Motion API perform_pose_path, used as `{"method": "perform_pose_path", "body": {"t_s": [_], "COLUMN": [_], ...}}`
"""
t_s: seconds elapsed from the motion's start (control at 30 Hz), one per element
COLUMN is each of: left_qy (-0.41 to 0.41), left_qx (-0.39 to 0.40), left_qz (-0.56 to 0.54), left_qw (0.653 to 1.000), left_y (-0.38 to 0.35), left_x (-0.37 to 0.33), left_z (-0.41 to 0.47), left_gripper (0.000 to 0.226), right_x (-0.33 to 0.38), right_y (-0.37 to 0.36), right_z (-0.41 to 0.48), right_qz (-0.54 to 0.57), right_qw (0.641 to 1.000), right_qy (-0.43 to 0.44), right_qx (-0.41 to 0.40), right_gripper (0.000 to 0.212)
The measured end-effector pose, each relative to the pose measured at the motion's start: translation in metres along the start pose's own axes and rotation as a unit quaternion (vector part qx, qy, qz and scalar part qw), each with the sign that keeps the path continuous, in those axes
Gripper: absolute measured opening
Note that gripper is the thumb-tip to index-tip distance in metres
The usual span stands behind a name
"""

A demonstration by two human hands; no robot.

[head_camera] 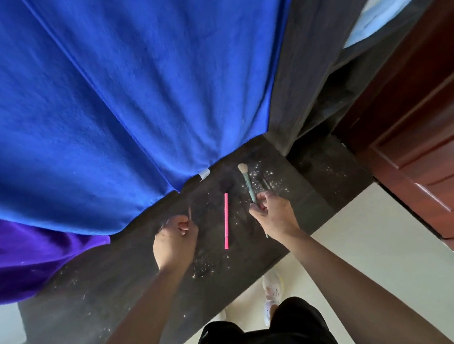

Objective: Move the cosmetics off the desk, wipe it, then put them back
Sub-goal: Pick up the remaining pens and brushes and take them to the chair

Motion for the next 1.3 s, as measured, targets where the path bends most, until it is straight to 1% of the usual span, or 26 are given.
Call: {"method": "perform_pose_path", "body": {"t_s": [0.1, 0.2, 0.33, 0.43, 0.53, 0.6, 0.77, 0.83, 0.9, 1.0, 1.07, 1.2, 1.3], "left_qy": [-0.046, -0.125, -0.208, -0.267, -0.330, -0.358, -0.410, -0.410, -0.421, -0.432, -0.435, -0.435, -0.440], "left_qx": [0.004, 0.033, 0.101, 0.171, 0.231, 0.268, 0.338, 0.360, 0.382, 0.417, 0.437, 0.485, 0.504], "left_qz": [-0.052, -0.089, -0.119, -0.132, -0.133, -0.134, -0.138, -0.142, -0.145, -0.141, -0.144, -0.141, -0.138], "left_qw": [0.998, 0.988, 0.966, 0.939, 0.906, 0.884, 0.836, 0.826, 0.810, 0.787, 0.774, 0.745, 0.730], "left_y": [0.001, -0.014, -0.055, -0.090, -0.122, -0.143, -0.215, -0.239, -0.283, -0.336, -0.361, -0.403, -0.437], "left_x": [-0.036, -0.085, -0.156, -0.214, -0.270, -0.302, -0.378, -0.395, -0.418, -0.448, -0.467, -0.498, -0.527], "left_z": [0.004, -0.002, -0.033, -0.081, -0.146, -0.190, -0.338, -0.378, -0.454, -0.555, -0.617, -0.708, -0.749], "left_gripper": [0.006, 0.013, 0.011, 0.013, 0.009, 0.008, 0.016, 0.014, 0.012, 0.007, 0.008, 0.008, 0.010], "right_x": [-0.006, -0.037, -0.103, -0.159, -0.222, -0.259, -0.376, -0.408, -0.474, -0.558, -0.606, -0.682, -0.733], "right_y": [0.034, 0.067, 0.108, 0.143, 0.182, 0.205, 0.265, 0.280, 0.304, 0.337, 0.361, 0.401, 0.430], "right_z": [-0.025, -0.062, -0.122, -0.177, -0.237, -0.274, -0.375, -0.397, -0.439, -0.494, -0.532, -0.591, -0.609], "right_qz": [0.061, 0.119, 0.224, 0.266, 0.323, 0.346, 0.374, 0.376, 0.390, 0.383, 0.376, 0.367, 0.373], "right_qw": [0.997, 0.985, 0.948, 0.918, 0.874, 0.848, 0.788, 0.780, 0.762, 0.745, 0.736, 0.704, 0.685], "right_qy": [-0.005, -0.038, -0.107, -0.147, -0.179, -0.192, -0.218, -0.224, -0.237, -0.265, -0.277, -0.313, -0.328], "right_qx": [-0.054, -0.118, -0.199, -0.255, -0.318, -0.353, -0.438, -0.448, -0.460, -0.477, -0.490, -0.520, -0.533], "right_gripper": [0.017, 0.012, 0.010, 0.010, 0.010, 0.010, 0.011, 0.011, 0.011, 0.010, 0.011, 0.010, 0.009]}}
Point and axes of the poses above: each hand's wrist, its own z-axis towards the middle knuckle, its own y-axis out of the back of the hand, x = y × z, the point moved 9 cm from there along z, towards the middle knuckle, and after that the axes turned 9 degrees about -y, right-handed, at the moved point
